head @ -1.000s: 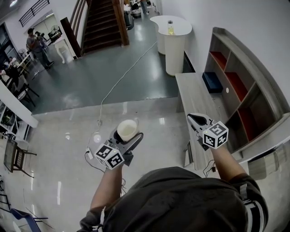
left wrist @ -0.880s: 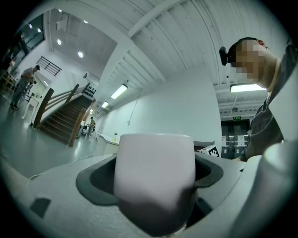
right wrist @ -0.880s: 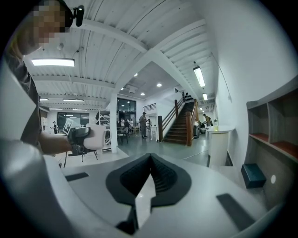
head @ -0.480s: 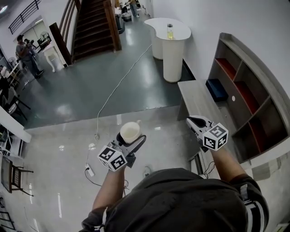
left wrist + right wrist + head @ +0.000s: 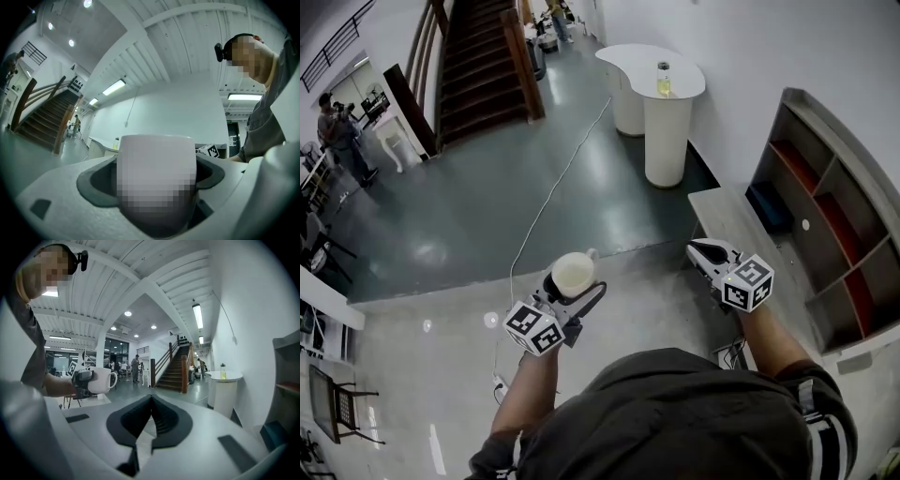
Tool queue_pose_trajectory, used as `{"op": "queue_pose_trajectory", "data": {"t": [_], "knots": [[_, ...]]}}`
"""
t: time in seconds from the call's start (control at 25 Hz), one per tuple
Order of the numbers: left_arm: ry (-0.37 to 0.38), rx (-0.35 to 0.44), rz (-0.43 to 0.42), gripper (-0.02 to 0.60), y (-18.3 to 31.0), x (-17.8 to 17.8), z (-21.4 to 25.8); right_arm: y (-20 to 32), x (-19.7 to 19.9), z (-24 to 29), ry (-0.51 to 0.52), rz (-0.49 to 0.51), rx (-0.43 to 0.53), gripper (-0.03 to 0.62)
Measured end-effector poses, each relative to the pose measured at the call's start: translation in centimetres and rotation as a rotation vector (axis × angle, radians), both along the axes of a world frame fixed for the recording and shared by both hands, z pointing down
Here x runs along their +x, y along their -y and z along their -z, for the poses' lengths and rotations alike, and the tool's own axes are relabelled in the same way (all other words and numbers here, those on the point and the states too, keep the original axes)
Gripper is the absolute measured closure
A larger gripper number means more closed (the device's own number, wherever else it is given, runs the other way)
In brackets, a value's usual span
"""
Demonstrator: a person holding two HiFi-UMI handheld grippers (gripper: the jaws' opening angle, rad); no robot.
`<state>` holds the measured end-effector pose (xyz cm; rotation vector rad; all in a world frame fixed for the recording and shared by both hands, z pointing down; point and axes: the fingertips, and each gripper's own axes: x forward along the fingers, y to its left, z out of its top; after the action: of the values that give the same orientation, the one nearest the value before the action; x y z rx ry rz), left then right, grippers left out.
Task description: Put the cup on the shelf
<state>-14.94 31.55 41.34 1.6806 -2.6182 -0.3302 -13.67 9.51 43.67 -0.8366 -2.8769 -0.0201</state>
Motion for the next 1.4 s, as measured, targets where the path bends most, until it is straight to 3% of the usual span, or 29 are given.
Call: {"op": "queue_pose_trajectory", "data": {"t": [0.4,0.64,0.88,1.12,1.4], "knots": [[-0.031,-0.016,0.022,0.147,2.0,-8.3,-1.4,2.4,-8.8,-2.6,-0.062,0.027,-0.024,0.602],[-0.016,-0.016,0.106,0.147,6.7,-11.7,-1.7,6.5,-14.3,-2.8,-0.047,0.146,-0.015,0.602],[-0.037,0.054,0.216,0.147,11.8,-14.3,-0.8,11.2,-18.5,-2.2,-0.056,0.259,0.0,0.602],[-0.035,0.033,0.223,0.147,12.9,-16.6,-0.4,13.3,-21.3,-2.6,-0.058,0.234,-0.03,0.602],[-0.016,-0.02,0.13,0.147,12.2,-19.5,-0.1,13.5,-22.7,-1.8,-0.02,0.128,-0.053,0.602]]}}
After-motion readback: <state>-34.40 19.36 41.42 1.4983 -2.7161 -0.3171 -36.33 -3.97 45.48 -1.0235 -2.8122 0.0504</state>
